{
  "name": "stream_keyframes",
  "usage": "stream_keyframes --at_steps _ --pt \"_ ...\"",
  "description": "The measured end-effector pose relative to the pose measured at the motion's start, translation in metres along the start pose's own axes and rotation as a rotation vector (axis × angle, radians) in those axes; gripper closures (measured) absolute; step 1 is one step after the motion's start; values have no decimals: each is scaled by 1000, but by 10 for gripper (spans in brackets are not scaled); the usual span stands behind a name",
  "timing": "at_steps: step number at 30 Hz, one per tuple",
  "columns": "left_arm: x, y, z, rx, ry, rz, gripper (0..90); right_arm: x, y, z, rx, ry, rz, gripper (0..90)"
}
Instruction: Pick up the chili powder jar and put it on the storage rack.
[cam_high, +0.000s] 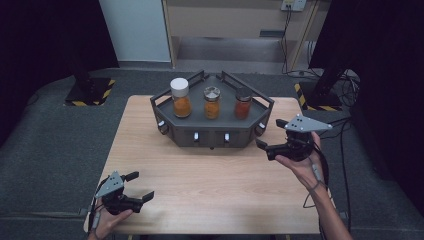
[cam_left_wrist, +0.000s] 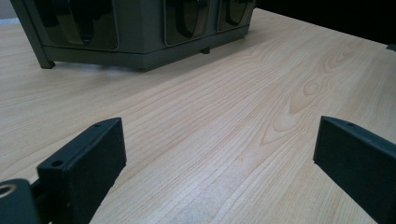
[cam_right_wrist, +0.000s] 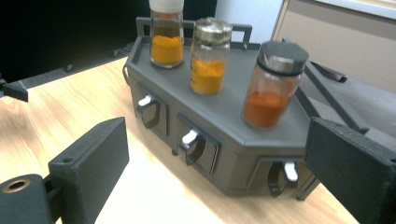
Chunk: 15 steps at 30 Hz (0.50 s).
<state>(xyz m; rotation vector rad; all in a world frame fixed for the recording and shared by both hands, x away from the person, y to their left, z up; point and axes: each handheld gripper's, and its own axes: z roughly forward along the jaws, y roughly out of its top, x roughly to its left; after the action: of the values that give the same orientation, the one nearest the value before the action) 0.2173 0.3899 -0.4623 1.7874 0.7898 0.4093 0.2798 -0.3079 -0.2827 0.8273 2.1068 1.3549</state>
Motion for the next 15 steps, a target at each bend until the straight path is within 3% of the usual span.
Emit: stream_keyframes --at_steps 15 --pt "-1 0 0 2 1 2 17 12 -47 -23 8 -22 49 61"
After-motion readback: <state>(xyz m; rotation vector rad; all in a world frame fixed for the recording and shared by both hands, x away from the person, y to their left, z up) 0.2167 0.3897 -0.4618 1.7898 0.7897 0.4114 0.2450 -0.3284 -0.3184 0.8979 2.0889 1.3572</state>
